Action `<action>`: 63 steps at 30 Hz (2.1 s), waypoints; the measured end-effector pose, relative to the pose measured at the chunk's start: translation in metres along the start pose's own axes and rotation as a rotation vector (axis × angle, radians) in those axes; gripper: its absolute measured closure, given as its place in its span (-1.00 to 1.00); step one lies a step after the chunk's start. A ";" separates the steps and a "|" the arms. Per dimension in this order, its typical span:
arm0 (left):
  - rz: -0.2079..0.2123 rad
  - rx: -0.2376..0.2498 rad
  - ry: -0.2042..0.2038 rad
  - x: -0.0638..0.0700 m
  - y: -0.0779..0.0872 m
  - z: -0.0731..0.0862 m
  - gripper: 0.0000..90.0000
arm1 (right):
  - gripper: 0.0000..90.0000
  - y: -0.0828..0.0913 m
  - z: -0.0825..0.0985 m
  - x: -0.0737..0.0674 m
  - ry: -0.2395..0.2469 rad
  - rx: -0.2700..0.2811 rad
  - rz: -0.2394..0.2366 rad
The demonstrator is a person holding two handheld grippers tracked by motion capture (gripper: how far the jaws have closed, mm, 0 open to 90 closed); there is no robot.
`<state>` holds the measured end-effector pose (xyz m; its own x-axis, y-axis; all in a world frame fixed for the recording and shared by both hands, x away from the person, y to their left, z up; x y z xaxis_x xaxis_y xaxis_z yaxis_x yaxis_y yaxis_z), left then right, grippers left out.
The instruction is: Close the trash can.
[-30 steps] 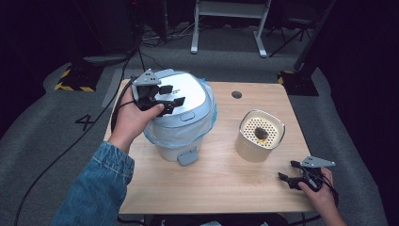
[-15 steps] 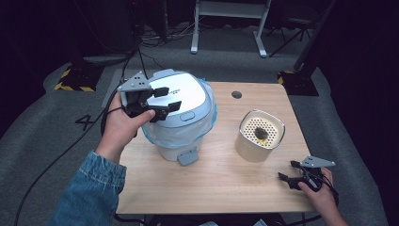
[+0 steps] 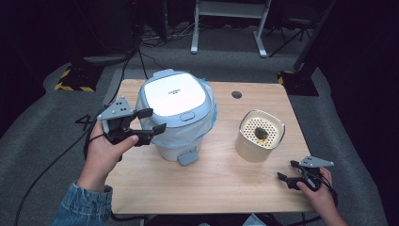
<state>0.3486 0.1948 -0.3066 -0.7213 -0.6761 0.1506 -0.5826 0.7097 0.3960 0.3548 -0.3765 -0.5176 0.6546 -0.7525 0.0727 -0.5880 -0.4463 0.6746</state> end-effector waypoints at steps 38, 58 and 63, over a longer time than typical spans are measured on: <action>-0.042 -0.179 0.139 -0.032 -0.016 0.162 -0.40 | -0.63 0.000 0.000 0.000 0.000 0.000 0.000; -0.197 -0.470 0.068 -0.037 -0.037 0.201 -0.53 | -0.63 0.000 0.000 0.000 0.000 0.000 0.000; -0.208 -0.418 0.060 -0.040 -0.041 0.207 -0.66 | -0.63 0.000 0.000 0.000 0.000 0.000 0.000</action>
<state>0.3238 0.2336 -0.5161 -0.5748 -0.8147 0.0768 -0.5026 0.4256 0.7525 0.3548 -0.3765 -0.5176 0.6546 -0.7524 0.0732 -0.5883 -0.4462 0.6744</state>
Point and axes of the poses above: each handheld gripper's, and its own axes: y roughly backward along the jaws, z roughly out of its underside, x roughly to its right, the point moved 2 cm from there along -y, roughly forward along the jaws, and after that the axes turned 5 degrees about y, right-handed, at the moved point
